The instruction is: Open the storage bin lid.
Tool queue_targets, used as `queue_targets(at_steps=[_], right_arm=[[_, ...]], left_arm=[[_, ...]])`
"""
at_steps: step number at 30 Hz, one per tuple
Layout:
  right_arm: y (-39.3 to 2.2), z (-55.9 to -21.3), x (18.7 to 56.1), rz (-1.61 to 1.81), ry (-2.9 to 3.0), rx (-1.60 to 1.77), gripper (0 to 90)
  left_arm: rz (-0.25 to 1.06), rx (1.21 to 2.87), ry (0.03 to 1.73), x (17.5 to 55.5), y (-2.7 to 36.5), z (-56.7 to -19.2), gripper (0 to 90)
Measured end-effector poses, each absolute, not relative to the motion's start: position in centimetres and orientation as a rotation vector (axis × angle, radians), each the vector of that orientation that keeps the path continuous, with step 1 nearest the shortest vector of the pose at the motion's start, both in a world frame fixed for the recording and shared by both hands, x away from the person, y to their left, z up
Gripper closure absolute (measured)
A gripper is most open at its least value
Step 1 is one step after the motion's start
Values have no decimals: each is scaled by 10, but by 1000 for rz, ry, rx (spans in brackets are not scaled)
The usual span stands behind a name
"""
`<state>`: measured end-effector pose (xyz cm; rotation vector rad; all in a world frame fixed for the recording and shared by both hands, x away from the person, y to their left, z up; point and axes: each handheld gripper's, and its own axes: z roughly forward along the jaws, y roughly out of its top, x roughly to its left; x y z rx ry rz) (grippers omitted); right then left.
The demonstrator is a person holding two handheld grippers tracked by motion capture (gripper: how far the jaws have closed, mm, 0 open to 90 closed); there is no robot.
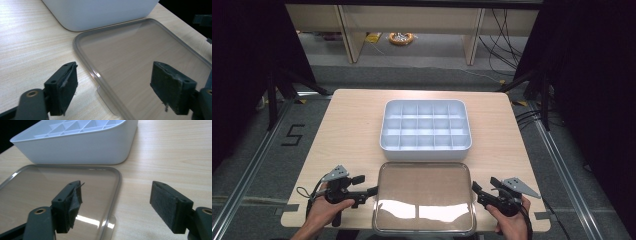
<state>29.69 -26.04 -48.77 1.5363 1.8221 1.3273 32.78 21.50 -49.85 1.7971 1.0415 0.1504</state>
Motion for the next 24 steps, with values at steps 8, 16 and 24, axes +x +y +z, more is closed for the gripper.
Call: queue_targets(at_steps=[8,16,24], right_arm=[[-262,-484,291,1345,1804,1543,159],[-262,-483,286,1343,1836,1500,163],[-264,-484,279,1354,1840,1493,165]], left_arm=[[169,1777,1005,325,221,-495,145],[197,1788,994,320,224,-494,145],[208,1793,997,315,229,-493,146]])
